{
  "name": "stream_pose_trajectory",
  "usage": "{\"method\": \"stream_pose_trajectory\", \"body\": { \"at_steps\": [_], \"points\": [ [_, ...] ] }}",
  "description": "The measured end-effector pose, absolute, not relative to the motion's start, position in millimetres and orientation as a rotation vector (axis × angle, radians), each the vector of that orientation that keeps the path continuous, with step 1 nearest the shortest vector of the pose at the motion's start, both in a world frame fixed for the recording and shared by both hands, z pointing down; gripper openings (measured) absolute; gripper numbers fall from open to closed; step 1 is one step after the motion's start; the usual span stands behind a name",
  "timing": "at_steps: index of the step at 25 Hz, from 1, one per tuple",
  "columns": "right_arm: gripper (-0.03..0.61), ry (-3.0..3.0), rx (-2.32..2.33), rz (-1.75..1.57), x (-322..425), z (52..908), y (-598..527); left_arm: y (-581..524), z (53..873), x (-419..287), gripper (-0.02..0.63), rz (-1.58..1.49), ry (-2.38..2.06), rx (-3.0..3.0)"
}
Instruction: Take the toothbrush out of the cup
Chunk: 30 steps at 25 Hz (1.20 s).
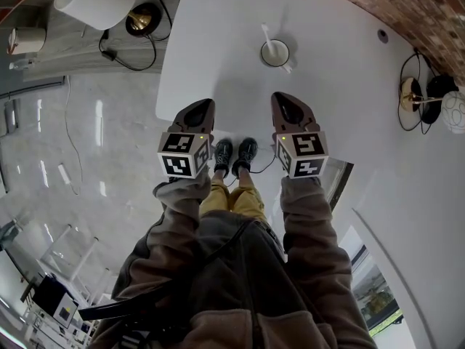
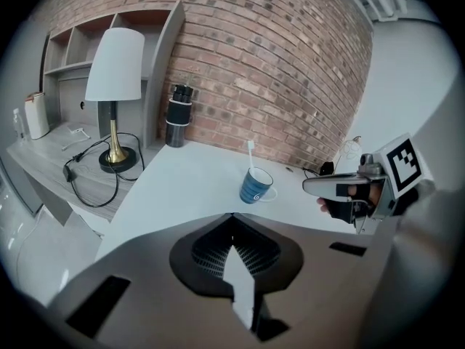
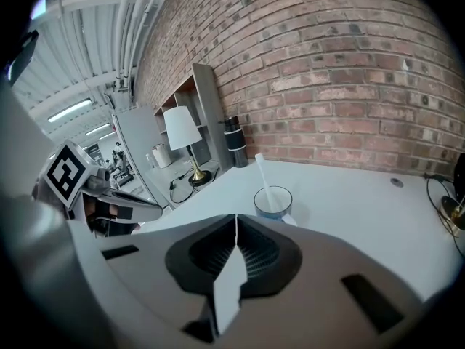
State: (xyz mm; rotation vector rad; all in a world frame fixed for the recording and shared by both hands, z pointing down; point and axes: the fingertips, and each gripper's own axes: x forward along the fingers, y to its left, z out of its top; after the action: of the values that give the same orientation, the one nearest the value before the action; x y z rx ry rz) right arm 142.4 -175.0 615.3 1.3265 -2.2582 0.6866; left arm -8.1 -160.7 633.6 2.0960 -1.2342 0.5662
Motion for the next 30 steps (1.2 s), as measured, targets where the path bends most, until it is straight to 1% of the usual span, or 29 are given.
{"method": "stream_pose_trajectory", "body": {
  "at_steps": [8,10,15,19,28,29,30],
  "points": [
    [0.005,-2.257,1.281,0.611,146,633,-234,-171,645,-18,0.005,0.557,-1.241,2.071],
    [0.031,-2.261,1.266,0.598,147,638,-247,-172,647,-21,0.005,0.554,-1.244,2.066],
    [0.034,-2.233,1.231,0.563,146,649,-273,-177,651,-29,0.005,0.543,-1.253,2.056],
    [0.046,-2.161,1.172,0.551,147,663,-285,-184,649,-33,0.005,0.53,-1.263,2.056],
    [0.048,-2.022,1.036,0.474,147,689,-294,-185,653,-39,0.005,0.522,-1.264,2.042],
    [0.051,-2.008,1.027,0.458,146,689,-295,-184,654,-40,0.005,0.522,-1.265,2.039],
    [0.068,-1.994,1.021,0.447,145,689,-295,-183,654,-41,0.005,0.522,-1.266,2.036]
  ]
}}
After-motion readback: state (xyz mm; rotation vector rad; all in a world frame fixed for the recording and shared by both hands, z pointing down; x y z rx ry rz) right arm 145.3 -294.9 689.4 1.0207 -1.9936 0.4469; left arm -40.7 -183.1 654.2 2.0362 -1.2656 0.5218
